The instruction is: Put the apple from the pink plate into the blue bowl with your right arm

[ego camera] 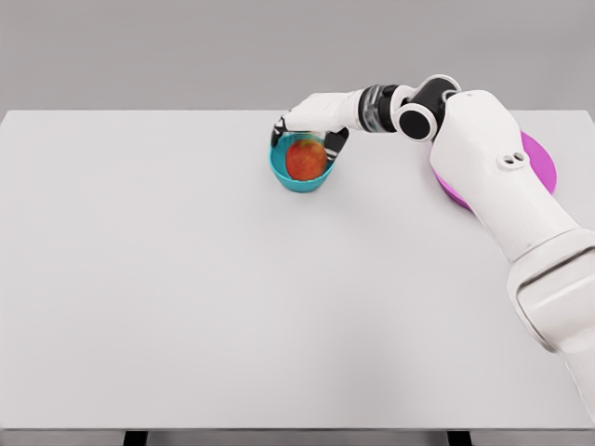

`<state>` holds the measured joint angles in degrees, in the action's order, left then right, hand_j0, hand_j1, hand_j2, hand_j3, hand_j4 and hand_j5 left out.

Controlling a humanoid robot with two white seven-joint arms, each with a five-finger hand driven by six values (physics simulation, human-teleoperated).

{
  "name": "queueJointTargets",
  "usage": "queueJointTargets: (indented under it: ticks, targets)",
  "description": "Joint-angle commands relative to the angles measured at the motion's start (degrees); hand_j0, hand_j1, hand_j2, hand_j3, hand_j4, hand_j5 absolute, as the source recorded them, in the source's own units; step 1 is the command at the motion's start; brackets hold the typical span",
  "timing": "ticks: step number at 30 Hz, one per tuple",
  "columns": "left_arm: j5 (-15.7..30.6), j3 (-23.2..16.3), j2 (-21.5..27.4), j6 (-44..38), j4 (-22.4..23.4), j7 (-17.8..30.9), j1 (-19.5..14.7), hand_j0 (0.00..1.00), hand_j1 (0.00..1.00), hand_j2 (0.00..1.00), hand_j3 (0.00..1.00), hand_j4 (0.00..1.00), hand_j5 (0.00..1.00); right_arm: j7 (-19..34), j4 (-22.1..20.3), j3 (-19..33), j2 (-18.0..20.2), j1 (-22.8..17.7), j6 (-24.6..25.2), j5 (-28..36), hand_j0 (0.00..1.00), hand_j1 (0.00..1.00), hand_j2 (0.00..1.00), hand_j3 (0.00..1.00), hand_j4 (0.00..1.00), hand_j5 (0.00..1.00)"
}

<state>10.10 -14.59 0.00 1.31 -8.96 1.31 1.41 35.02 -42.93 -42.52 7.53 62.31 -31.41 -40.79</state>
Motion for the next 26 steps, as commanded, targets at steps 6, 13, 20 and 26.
queueJointTargets:
  ticks: [6,13,20,26]
  targets:
    - [0.0,0.0,0.0,0.0,0.0,0.0,0.1,1.0,1.0,1.0,1.0,1.0,1.0,0.0,-3.6,0.7,0.8,0.6,-0.3,0.5,1.0,1.0,1.0,1.0,1.0,1.0]
    - [0.0,0.0,0.0,-0.1,0.0,0.0,0.0,1.0,1.0,1.0,1.0,1.0,1.0,0.0,-31.6,29.9,23.8,-17.7,-3.6,16.4,1.0,1.0,1.0,1.0,1.0,1.0]
    - [0.0,0.0,0.0,0.0,0.0,0.0,0.1,1.0,1.0,1.0,1.0,1.0,1.0,0.0,-46.2,45.1,25.5,-39.5,-3.6,16.5,1.0,1.0,1.0,1.0,1.0,1.0]
    - [0.1,-0.2,0.0,0.0,0.0,0.2,0.0,1.0,1.0,1.0,1.0,1.0,1.0,0.0,-45.8,45.1,26.3,-40.0,-3.6,16.4,1.0,1.0,1.0,1.0,1.0,1.0]
